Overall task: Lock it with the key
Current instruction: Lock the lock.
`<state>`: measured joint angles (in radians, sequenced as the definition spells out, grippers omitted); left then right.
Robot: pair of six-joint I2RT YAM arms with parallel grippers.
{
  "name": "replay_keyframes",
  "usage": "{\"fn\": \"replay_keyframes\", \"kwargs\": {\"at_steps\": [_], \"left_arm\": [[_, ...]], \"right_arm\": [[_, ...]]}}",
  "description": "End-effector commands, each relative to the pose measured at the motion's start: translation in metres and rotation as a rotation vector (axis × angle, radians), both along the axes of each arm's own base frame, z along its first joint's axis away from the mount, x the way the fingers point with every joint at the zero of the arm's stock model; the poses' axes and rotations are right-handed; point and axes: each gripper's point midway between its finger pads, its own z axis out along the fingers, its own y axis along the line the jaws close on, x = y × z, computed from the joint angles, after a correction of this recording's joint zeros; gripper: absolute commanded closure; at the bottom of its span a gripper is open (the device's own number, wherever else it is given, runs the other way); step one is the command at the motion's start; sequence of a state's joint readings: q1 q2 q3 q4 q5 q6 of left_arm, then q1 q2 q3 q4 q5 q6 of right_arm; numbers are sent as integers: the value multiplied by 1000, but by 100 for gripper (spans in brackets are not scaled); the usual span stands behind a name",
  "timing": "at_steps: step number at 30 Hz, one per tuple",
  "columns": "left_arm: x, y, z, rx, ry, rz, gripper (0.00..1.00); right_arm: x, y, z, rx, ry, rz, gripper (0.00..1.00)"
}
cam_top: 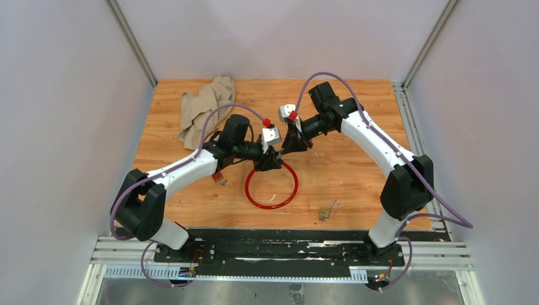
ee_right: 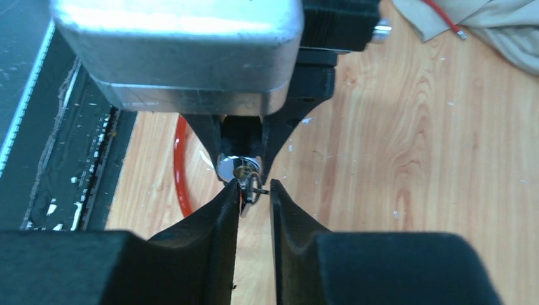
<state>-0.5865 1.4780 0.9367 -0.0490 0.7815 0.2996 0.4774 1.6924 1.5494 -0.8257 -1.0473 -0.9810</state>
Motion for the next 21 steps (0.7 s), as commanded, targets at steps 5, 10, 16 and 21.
{"fn": "replay_keyframes", "kwargs": {"at_steps": [5, 10, 16, 21], "left_arm": [[-4, 1, 5, -7, -20, -5, 100], [-1, 3, 1, 10, -33, 13, 100], [-7, 6, -4, 14, -20, 1, 100], [-7, 9, -7, 40, -33, 3, 100]], "right_arm": [[-16, 10, 4, -15, 39, 53, 88], [-13, 5, 1, -59, -2, 49, 99], [3, -16, 0, -181, -214, 56, 99], [21, -29, 7, -266, -324, 32, 99]]}}
